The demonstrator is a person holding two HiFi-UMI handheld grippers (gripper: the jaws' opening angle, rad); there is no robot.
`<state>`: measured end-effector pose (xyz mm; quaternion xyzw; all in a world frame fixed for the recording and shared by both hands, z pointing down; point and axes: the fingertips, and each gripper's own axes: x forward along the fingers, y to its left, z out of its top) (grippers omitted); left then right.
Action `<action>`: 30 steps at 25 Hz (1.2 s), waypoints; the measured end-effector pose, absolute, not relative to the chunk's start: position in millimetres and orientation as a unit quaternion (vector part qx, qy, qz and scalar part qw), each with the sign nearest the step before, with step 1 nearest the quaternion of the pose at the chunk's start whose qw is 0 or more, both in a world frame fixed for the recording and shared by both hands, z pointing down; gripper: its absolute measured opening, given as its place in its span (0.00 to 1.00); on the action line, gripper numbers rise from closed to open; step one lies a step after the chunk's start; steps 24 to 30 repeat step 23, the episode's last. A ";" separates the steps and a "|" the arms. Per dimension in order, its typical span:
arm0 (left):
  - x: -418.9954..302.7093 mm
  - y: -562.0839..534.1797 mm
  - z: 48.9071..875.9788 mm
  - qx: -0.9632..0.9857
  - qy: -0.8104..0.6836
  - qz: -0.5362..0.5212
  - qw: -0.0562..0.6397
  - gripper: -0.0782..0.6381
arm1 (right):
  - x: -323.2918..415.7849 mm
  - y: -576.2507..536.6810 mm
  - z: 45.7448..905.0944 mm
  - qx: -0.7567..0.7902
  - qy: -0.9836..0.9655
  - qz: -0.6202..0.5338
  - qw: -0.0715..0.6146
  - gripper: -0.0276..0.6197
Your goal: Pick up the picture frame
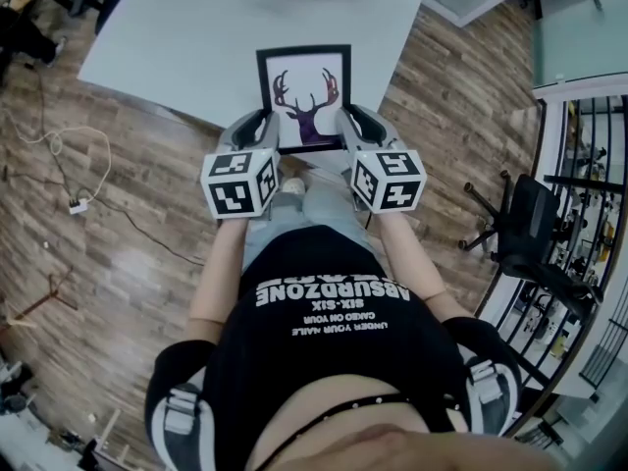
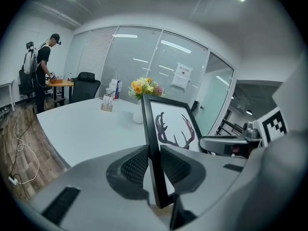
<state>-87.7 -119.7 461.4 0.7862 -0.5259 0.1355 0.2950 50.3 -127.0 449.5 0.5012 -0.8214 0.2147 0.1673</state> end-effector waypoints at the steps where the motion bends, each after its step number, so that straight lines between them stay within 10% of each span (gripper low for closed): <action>1: -87.8 -119.6 460.7 0.786 -0.526 0.135 0.295 0.24 | 50.1 -127.2 448.3 0.500 -0.822 0.213 0.168 0.17; 30: -90.3 -121.7 468.6 0.772 -0.541 0.132 0.306 0.24 | 46.6 -136.3 456.8 0.480 -0.831 0.214 0.183 0.17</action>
